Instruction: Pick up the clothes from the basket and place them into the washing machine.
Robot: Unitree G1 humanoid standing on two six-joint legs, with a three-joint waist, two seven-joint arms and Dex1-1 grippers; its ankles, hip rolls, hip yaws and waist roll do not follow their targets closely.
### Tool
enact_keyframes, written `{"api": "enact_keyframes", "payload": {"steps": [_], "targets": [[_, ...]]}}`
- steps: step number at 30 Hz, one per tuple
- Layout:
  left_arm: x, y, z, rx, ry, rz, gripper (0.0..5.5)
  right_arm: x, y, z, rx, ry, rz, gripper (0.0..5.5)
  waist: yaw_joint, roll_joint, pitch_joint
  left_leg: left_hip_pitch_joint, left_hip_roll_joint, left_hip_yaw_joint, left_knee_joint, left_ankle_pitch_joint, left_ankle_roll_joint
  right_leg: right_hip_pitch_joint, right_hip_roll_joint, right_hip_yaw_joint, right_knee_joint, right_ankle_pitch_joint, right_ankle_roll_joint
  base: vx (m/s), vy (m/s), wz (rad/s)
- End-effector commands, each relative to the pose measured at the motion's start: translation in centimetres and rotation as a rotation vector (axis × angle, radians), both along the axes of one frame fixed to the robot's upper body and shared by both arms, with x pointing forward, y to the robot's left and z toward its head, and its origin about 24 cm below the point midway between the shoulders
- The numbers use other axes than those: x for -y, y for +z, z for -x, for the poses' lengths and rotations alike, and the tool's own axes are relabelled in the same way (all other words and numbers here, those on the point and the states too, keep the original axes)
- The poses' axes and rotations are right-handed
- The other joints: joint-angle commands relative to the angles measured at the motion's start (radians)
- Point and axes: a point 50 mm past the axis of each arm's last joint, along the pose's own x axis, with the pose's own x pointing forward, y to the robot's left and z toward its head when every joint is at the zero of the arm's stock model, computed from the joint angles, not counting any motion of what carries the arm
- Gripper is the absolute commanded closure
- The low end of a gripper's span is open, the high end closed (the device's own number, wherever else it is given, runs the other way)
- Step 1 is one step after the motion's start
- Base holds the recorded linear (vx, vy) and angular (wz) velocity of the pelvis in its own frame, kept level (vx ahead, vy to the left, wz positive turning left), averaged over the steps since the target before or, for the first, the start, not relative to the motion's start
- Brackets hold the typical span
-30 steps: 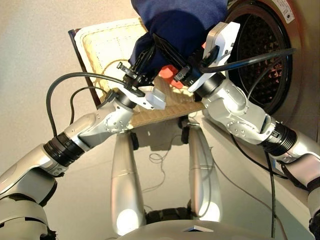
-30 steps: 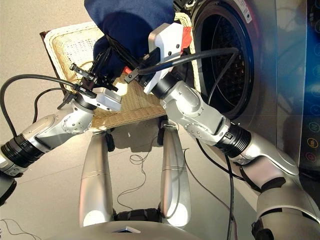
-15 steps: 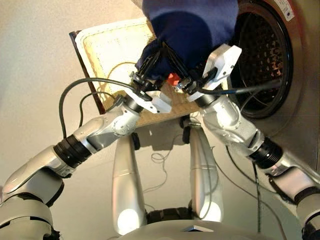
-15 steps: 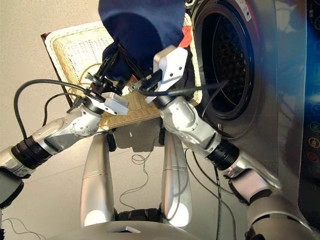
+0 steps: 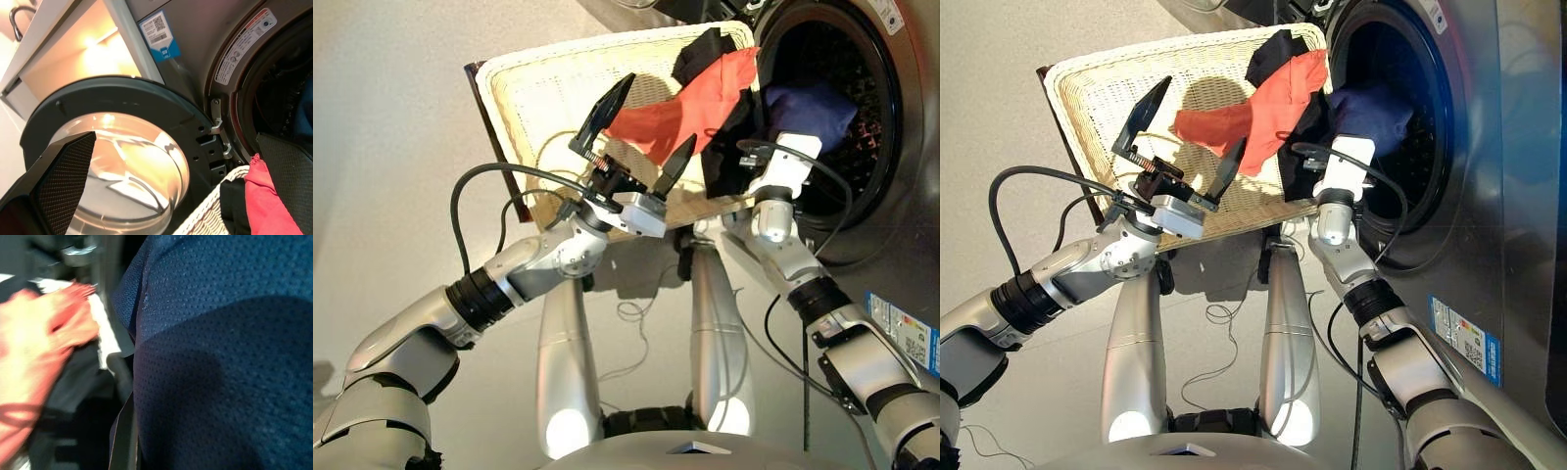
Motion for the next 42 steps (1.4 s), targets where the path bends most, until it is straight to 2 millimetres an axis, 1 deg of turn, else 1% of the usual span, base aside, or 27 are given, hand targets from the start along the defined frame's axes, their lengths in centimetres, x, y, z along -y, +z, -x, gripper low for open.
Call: {"api": "enact_keyframes", "payload": {"steps": [1,3,8,9,11,12,14,16,19,23,24,25,30,34,37,39,42], "targets": [[1.3,2.5,2.3,0.063,-0.172,0.14,0.0,3.5,4.5,-0.3,0.173,-0.119,-0.145,5.5,-0.008,0.074,-0.013,0.011,-0.001,0.008,0.062,-0.065,-0.004,0.017,-0.004,0.041,-0.05,0.025,0.043,0.0,0.0,0.0],[1.4,2.7,2.3,0.054,-0.177,0.148,0.0,4.6,4.8,-0.7,0.156,-0.156,-0.167,5.5,-0.005,0.076,-0.013,0.006,-0.003,0.007,0.067,-0.068,-0.004,0.013,-0.005,0.042,-0.049,0.023,0.042,0.0,0.0,0.0],[1.3,3.4,2.7,0.052,-0.205,0.17,0.0,9.0,6.0,-1.0,0.096,-0.318,-0.154,5.5,0.008,0.086,-0.013,-0.017,-0.008,0.005,0.087,-0.077,-0.004,-0.006,-0.008,0.044,-0.032,0.019,0.043,0.0,0.0,0.0],[1.2,3.5,2.8,0.055,-0.209,0.175,0.0,10.2,6.4,-0.9,0.082,-0.357,-0.145,5.5,0.011,0.086,-0.013,-0.025,-0.009,0.003,0.096,-0.079,-0.005,-0.011,-0.009,0.044,-0.027,0.018,0.043,0.0,0.0,0.0],[1.2,3.8,3.1,0.051,-0.226,0.181,0.0,11.9,7.1,-0.6,0.065,-0.4,-0.126,5.5,0.015,0.089,-0.013,-0.038,-0.01,0.002,0.11,-0.084,-0.004,-0.023,-0.009,0.044,-0.015,0.014,0.042,0.0,0.0,0.0],[1.1,3.9,3.1,0.052,-0.226,0.183,0.0,12.8,7.5,-0.4,0.07,-0.425,-0.148,5.5,0.015,0.089,-0.013,-0.047,-0.012,0.0,0.118,-0.087,-0.004,-0.029,-0.009,0.044,-0.01,0.013,0.042,0.0,0.0,0.0],[1.0,4.0,3.2,0.058,-0.222,0.175,0.0,14.4,8.1,0.2,0.052,-0.502,-0.125,5.5,0.018,0.092,-0.013,-0.059,-0.011,-0.003,0.131,-0.09,-0.004,-0.043,-0.011,0.045,0.004,0.01,0.043,0.0,0.0,0.0],[0.8,4.0,3.2,0.054,-0.213,0.173,0.0,15.6,9.1,0.7,0.062,-0.546,-0.11,5.5,0.019,0.093,-0.013,-0.07,-0.012,-0.003,0.14,-0.092,-0.005,-0.055,-0.014,0.044,0.015,0.007,0.043,0.0,0.0,0.0],[0.6,4.0,3.4,0.055,-0.215,0.184,0.0,16.7,10.1,1.3,0.075,-0.583,-0.103,5.5,0.019,0.091,-0.013,-0.085,-0.012,-0.002,0.156,-0.096,-0.005,-0.067,-0.015,0.041,0.029,0.003,0.042,0.0,0.0,0.0],[0.3,4.1,3.3,0.058,-0.197,0.179,0.0,17.5,10.9,1.6,0.068,-0.607,-0.099,5.5,0.02,0.089,-0.013,-0.093,-0.01,-0.004,0.172,-0.1,-0.006,-0.076,-0.013,0.041,0.04,0.001,0.041,0.0,0.0,0.0],[0.3,4.1,3.3,0.059,-0.197,0.179,0.0,17.5,11.0,1.6,0.069,-0.607,-0.099,3.32,0.019,0.09,-0.013,-0.094,-0.01,-0.004,0.172,-0.1,-0.006,-0.077,-0.013,0.041,0.04,0.0,0.041,0.0,0.0,0.0],[0.3,4.1,3.2,0.057,-0.194,0.181,0.0,17.5,11.1,1.6,0.069,-0.61,-0.108,0.0,0.02,0.09,-0.013,-0.093,-0.009,-0.004,0.17,-0.1,-0.006,-0.076,-0.011,0.041,0.04,0.0,0.04,0.0,0.0,0.0],[0.2,4.2,3.1,0.049,-0.183,0.196,0.0,16.7,11.3,1.2,0.09,-0.579,-0.116,0.0,0.015,0.088,-0.013,-0.091,-0.006,-0.001,0.164,-0.097,-0.007,-0.075,-0.005,0.042,0.034,0.002,0.037,0.0,0.0,0.0],[0.2,4.1,2.9,0.042,-0.17,0.213,0.0,15.3,11.0,0.6,0.125,-0.517,-0.143,0.0,0.009,0.084,-0.013,-0.087,-0.004,0.0,0.162,-0.095,-0.006,-0.072,-0.004,0.043,0.028,0.004,0.036,0.0,0.0,0.0],[0.1,3.9,2.7,0.036,-0.156,0.222,0.0,13.5,10.7,0.2,0.165,-0.438,-0.142,0.0,0.005,0.083,-0.013,-0.087,-0.004,0.0,0.159,-0.094,-0.005,-0.073,-0.001,0.043,0.027,0.005,0.036,0.0,0.0,0.0],[0.0,3.9,2.7,0.038,-0.148,0.225,0.0,12.5,10.2,0.1,0.182,-0.39,-0.157,0.0,0.003,0.08,-0.013,-0.085,-0.004,0.002,0.157,-0.093,-0.004,-0.074,-0.001,0.043,0.027,0.004,0.035,0.0,0.0,0.0],[-0.1,3.9,2.5,0.032,-0.134,0.239,0.0,10.0,9.1,-0.1,0.218,-0.271,-0.188,0.0,-0.004,0.076,-0.013,-0.083,-0.003,0.004,0.156,-0.093,-0.001,-0.074,0.001,0.047,0.027,0.005,0.034,0.0,0.0,0.0]]}}
